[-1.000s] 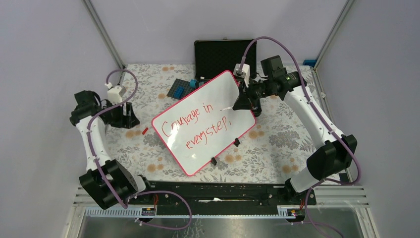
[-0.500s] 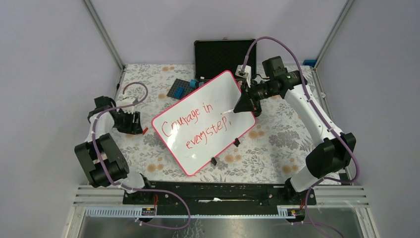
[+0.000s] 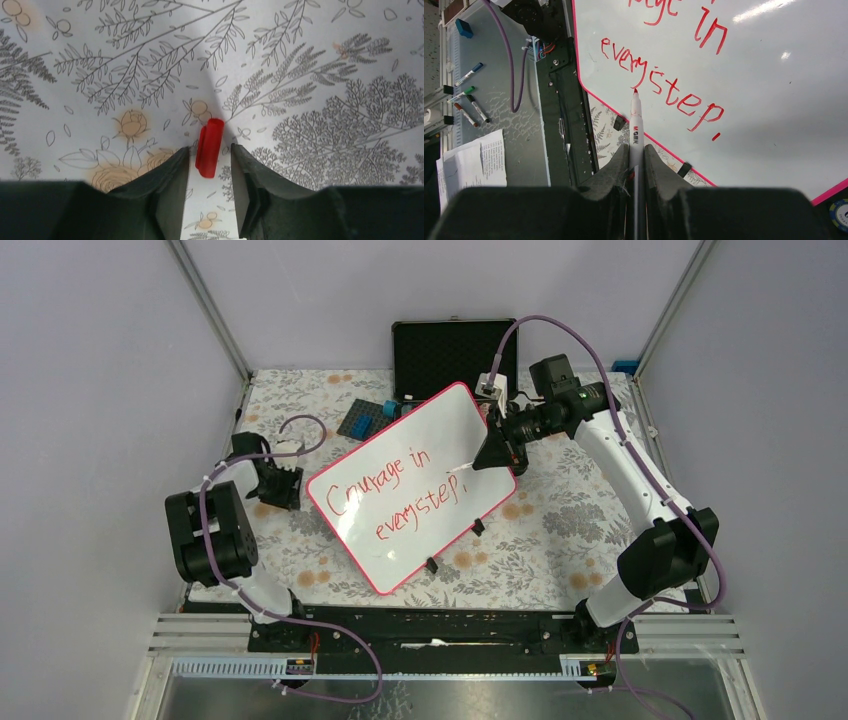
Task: Write a sentence on the whiteboard
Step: Pick up the pen cap from the corner of the board, then insert the whiteboard marker without the cap into the pen cap.
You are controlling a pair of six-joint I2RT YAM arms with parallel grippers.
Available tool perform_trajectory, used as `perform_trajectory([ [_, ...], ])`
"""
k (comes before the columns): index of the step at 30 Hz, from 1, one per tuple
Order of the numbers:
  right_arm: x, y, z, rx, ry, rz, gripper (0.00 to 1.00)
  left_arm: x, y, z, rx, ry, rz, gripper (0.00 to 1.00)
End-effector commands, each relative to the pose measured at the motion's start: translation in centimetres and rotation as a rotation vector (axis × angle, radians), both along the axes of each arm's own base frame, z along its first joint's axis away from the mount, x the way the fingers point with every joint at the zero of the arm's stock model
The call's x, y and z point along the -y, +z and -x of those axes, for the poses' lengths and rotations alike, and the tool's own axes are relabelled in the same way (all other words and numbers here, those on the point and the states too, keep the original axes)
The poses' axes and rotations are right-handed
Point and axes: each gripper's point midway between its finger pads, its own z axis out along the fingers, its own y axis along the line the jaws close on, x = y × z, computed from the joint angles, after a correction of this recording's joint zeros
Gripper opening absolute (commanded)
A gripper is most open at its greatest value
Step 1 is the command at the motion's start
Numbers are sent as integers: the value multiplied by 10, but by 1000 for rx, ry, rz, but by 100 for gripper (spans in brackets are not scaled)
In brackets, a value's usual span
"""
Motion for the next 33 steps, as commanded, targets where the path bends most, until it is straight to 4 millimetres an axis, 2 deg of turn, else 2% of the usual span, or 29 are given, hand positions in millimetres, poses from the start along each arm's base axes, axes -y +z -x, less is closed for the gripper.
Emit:
perform_trajectory([
  [1,2,7,1,22,7,-9,0,-10,-8,-14,25,18,-58,36],
  [6,3,5,-2,33,2,4,0,-6,-13,-8,-24,1,-43,20],
  [8,3,3,-3,32,1,8,0,-4,-8,-8,-28,4,-29,14],
  [11,2,5,-5,34,2,4,0,-2,10,-12,-4,13,-3,9],
  [13,2,8,-6,39,1,1,0,-2,31,-20,34,22,4,5],
  [16,1,11,-7,44,-2,-5,0,-5,69,-32,101,40,4,1],
  [21,-2,12,-9,29,-13,-25,0,-3,148,-52,242,50,12,0],
  [24,-5,14,-12,13,-30,-52,0,6,201,-59,332,47,44,0],
  [25,-6,15,-14,3,-35,-66,0,16,223,-61,368,25,52,0],
  [26,-7,17,-15,-6,-40,-81,0,23,234,-61,385,8,59,0],
  [28,-8,22,-18,-29,-51,-122,0,52,271,-61,444,-73,56,0],
  [33,-6,32,-22,-99,-54,-210,0,132,339,-50,553,-294,59,0],
])
